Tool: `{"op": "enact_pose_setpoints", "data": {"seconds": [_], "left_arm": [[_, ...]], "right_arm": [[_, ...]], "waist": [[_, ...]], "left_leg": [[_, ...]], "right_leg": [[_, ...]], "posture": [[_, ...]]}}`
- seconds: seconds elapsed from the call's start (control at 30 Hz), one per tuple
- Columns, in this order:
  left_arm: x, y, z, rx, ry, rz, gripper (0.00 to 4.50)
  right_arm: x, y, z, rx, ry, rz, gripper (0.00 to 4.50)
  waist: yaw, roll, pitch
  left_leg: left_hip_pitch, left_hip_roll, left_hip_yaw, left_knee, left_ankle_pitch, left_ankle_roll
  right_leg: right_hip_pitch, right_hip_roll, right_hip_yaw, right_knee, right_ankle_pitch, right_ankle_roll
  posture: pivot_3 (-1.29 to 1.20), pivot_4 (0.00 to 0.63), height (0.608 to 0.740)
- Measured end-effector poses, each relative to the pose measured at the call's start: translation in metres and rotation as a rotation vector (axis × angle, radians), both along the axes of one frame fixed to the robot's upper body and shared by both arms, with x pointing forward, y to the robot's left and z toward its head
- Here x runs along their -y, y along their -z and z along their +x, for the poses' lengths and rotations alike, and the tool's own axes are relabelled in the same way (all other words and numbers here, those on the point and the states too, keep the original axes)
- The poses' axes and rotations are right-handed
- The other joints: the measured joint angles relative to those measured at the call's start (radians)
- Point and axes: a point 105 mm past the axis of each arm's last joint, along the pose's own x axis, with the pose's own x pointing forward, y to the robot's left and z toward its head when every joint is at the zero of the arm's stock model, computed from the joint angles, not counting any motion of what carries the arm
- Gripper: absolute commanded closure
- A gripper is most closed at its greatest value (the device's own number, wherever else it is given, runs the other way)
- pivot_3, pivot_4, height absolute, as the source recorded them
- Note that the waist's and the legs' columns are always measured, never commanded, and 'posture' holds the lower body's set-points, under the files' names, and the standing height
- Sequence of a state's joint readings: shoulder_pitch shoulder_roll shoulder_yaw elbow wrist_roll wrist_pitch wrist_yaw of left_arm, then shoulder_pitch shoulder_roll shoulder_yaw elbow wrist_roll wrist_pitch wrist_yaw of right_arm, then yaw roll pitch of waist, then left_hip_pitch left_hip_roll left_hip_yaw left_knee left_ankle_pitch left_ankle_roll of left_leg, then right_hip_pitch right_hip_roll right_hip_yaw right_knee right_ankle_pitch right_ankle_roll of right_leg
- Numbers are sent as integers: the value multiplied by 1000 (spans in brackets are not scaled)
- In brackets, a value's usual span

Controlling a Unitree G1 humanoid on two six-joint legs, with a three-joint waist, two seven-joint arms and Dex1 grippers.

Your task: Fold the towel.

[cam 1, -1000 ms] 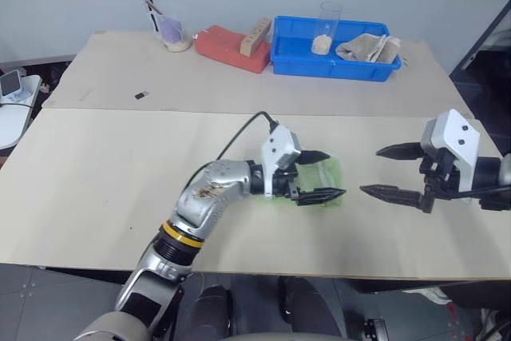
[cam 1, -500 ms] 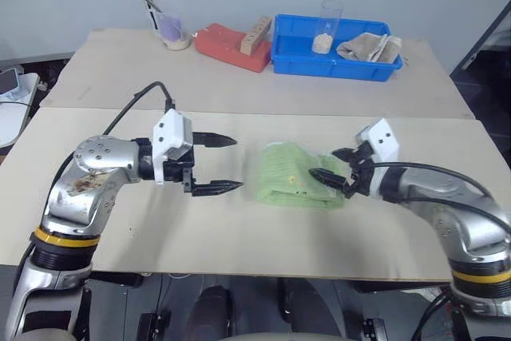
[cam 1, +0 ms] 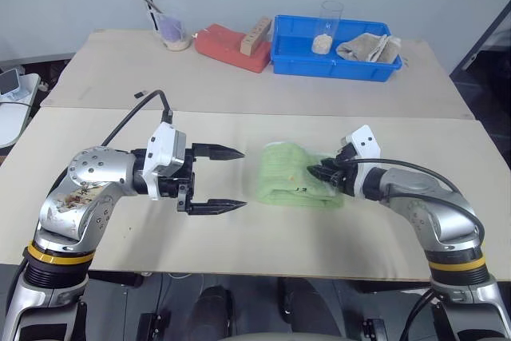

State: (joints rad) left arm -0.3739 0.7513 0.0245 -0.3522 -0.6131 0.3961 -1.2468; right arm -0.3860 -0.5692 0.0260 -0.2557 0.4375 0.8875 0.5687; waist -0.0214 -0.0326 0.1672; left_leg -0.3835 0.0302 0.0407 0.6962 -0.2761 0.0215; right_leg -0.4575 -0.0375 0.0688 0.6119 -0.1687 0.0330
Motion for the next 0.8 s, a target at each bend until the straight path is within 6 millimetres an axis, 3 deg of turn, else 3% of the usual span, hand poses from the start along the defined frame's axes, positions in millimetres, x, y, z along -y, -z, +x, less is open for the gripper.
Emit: {"op": "enact_pose_setpoints", "data": {"seconds": [0.03, 0.13, 0.27, 0.37, 0.5, 0.53, 0.67, 0.8], "left_arm": [[0, -1, 0, 6, 0, -2, 0], [-1, -1, 2, 12, -6, -6, 0], [-1, -2, 3, 18, -10, -6, 0], [-2, -2, 5, 22, -19, -11, 0], [1, -3, 8, 30, -22, -18, 0], [1, -3, 8, 33, -20, -19, 0], [2, -5, 9, 55, -18, -15, 0], [2, -4, 10, 57, -21, -10, 0]], "right_arm": [[0, -1, -1, 2, -5, -3, 4457], [3, -11, -4, 21, -9, -11, 4457], [22, -26, -7, 52, 31, -43, 4457], [34, -19, -11, 21, 70, -73, 4457], [34, -5, -10, -37, 112, -58, 4457], [33, -3, -9, -41, 118, -60, 3800], [38, 0, -5, -22, 165, -96, 2563], [42, -11, -5, 22, 175, -130, 1202]], "waist": [[0, 0, 0], [2, 0, 0], [4, 0, 0], [5, 0, 0], [-2, 0, 0], [-3, 0, 0], [-2, 0, 0], [0, 0, 0]], "left_leg": [[0, 0, 0, 0, 0, 0], [0, 0, 0, 0, 0, 0], [0, 0, 0, 0, 0, 0], [0, 0, 0, 0, 0, 0], [0, 0, 0, 0, 0, 0], [0, 0, 0, 0, 0, 0], [0, 0, 0, 0, 0, 0], [0, 0, 0, 0, 0, 0]], "right_leg": [[0, 0, 0, 0, 0, 0], [0, 0, 0, 0, 0, 0], [0, 0, 0, -1, 0, 0], [0, 0, 0, 0, 0, 0], [0, 0, 0, 0, 0, 0], [0, 0, 0, 0, 0, 0], [0, 0, 0, 0, 0, 0], [0, 0, 0, 0, 0, 0]], "posture": [[0, 150, 714], [0, 150, 714], [0, 150, 714], [0, 150, 714], [0, 150, 714], [0, 150, 714], [0, 150, 714], [0, 150, 714]]}}
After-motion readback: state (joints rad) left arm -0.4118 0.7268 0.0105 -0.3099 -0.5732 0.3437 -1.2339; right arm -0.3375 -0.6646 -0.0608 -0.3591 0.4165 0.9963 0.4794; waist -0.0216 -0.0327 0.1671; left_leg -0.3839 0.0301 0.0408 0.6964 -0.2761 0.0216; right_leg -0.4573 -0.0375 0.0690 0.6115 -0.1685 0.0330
